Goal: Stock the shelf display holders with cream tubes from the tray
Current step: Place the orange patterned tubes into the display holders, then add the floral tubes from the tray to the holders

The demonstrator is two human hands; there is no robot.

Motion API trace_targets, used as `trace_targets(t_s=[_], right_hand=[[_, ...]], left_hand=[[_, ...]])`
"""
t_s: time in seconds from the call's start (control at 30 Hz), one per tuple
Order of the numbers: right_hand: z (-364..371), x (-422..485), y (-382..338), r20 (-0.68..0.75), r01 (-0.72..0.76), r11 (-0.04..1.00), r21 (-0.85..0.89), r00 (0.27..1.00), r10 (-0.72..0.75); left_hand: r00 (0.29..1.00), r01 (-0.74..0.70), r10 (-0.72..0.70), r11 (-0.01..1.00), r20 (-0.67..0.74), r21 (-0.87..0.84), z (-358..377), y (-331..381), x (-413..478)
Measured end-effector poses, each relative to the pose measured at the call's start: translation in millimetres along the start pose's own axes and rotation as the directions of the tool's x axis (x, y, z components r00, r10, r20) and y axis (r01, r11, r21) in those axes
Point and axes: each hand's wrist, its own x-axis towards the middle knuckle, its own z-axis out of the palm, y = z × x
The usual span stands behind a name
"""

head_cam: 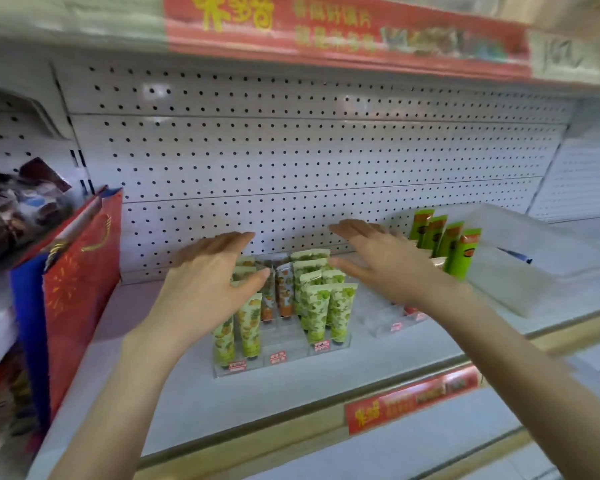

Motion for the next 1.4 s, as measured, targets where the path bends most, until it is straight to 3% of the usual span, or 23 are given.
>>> trace_targets(t_s=[0.2,0.47,0.73,0.97,1.4], right_hand=[[7.3,-41.2,23.2,-0.043,-0.148,0.982,-0.113,0.989,0.144],[-2.8,-81.3,82.1,0.004,-0.253,0.966,-0.052,0.967,0.254],[-13.8,-122.3,183.7,-0.088,-0.220,0.972,-0.077,0.973,0.213],[-24.4,-153.3,261.1,-0.025,-0.207,0.977,-0.059,0.978,0.206],[-7.4,-142.0,332.0,0.003,-0.266,0.954,0.138,0.963,0.268]], left_hand=[[0.996,-0.054,0.045,0.992,0.078,0.111,6.8,25.2,2.4],[0.989,-0.145,0.137,0.974,0.059,0.173,23.2,90.8,20.4],[0.990,-0.141,0.141,0.979,0.007,0.150,59.1,195.6,38.3],[0.990,-0.143,0.143,0.986,0.004,0.085,90.1,280.3,41.8],[0.967,-0.255,0.252,0.963,0.042,0.088,117.8,332.8,102.6]])
